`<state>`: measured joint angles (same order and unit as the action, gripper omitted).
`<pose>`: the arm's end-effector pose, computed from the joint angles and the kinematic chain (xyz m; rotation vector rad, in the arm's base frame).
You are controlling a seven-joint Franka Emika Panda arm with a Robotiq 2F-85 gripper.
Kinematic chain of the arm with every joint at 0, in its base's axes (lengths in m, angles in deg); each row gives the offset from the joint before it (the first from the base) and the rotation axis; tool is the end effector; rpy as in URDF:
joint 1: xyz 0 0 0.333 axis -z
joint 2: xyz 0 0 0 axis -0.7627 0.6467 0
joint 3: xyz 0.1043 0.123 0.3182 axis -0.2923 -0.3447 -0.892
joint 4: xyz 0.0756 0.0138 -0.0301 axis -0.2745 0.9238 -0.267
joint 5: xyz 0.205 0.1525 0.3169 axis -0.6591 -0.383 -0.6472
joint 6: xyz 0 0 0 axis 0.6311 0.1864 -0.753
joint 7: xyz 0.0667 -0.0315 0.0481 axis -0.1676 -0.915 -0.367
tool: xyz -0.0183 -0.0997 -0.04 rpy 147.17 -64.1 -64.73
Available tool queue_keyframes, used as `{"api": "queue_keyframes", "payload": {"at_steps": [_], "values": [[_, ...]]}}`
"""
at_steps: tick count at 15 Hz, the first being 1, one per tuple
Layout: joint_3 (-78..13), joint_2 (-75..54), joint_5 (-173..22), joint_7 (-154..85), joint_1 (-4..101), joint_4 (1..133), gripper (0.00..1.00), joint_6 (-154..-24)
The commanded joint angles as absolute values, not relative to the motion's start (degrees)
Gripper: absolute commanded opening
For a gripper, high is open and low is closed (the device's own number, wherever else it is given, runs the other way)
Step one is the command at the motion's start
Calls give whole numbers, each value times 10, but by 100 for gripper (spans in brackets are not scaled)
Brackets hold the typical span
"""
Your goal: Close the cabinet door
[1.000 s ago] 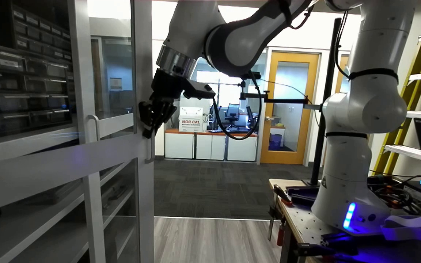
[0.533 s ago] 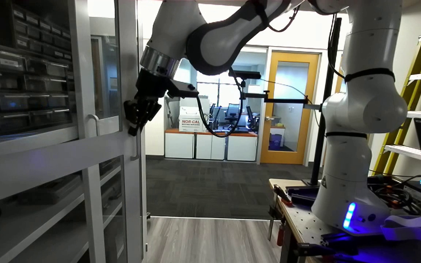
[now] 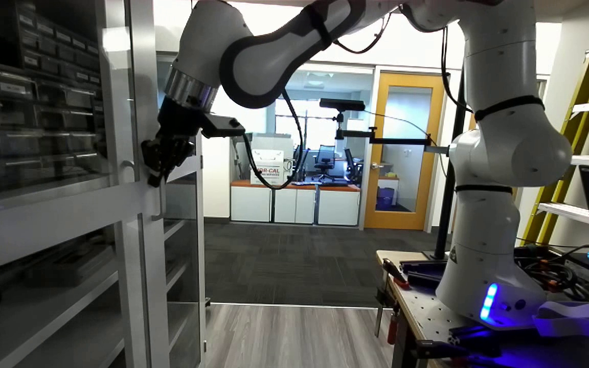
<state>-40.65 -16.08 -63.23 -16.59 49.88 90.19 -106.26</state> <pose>0.6408 0.0523 0.4359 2.9995 -0.1797 0.7150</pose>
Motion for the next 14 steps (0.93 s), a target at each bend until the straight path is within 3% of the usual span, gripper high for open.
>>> {"api": "queue_keyframes", "payload": {"at_steps": [1,13,14], "values": [[-384,-110,-641,-232,478,812,4,-1062],[-390,7,-704,-347,475,650,5,-1040],[-386,7,-705,-346,473,645,37,-1022]]}}
